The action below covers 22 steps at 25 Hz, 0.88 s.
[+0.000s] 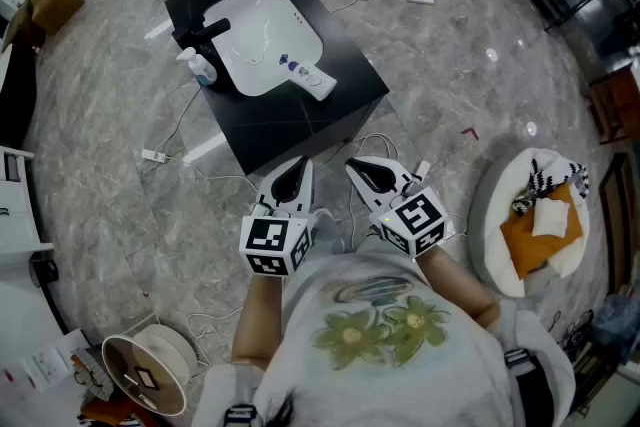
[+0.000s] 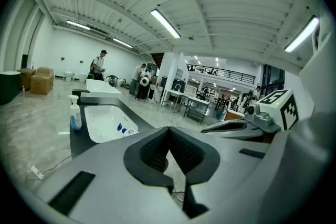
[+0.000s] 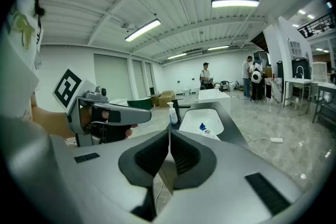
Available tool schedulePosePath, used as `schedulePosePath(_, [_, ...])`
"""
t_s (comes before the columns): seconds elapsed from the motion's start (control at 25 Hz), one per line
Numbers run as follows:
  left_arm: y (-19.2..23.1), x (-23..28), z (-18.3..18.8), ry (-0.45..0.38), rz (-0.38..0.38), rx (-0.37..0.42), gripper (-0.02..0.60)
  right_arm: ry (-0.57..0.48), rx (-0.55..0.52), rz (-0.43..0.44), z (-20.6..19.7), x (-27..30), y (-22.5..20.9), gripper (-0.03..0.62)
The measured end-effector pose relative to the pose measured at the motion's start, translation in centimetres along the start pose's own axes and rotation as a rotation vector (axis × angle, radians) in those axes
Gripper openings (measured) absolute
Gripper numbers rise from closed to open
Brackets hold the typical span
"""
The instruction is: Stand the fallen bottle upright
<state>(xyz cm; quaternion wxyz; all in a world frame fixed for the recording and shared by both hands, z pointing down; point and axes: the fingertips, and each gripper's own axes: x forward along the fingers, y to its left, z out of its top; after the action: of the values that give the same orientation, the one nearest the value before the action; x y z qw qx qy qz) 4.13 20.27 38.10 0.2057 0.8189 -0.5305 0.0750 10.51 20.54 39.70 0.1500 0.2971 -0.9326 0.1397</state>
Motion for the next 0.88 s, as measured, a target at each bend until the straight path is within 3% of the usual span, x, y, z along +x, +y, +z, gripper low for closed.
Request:
schedulePosePath(0.44, [1.5,-1.5,-1.6,-0.008,0.013,0.019,0.018,-0.050,-0.026,0.011,-0.7,0.3,1.9,0.044])
schedulePosePath(0.88, [2.1,-2.0,-1.3,-0.028,0.001,-0.022,0.018,-0.021,-0.050,0.024,0.2,0.8,2.7,0.046])
